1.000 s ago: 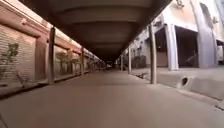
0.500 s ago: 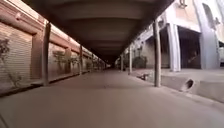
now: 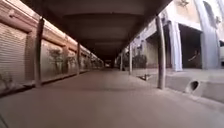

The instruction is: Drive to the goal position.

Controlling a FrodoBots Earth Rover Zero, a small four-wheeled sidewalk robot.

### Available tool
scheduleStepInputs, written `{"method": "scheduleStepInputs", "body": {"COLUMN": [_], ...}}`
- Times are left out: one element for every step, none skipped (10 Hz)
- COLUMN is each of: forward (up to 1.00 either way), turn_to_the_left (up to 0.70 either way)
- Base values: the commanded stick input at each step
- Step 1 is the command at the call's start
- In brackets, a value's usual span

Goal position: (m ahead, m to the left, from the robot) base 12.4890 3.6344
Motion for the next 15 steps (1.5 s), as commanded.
{"method": "scheduleStepInputs", "body": {"forward": [0.70, 0.70, 0.70, 0.70, 0.70, 0.70, 0.70, 0.70, 0.70, 0.70, 0.70, 0.70, 0.70, 0.70, 0.70], "turn_to_the_left": [0.00, 0.00, 0.00, 0.00, 0.00, 0.00, 0.00, 0.00, 0.00, 0.00, 0.00, 0.00, 0.00, 0.00, 0.00]}}
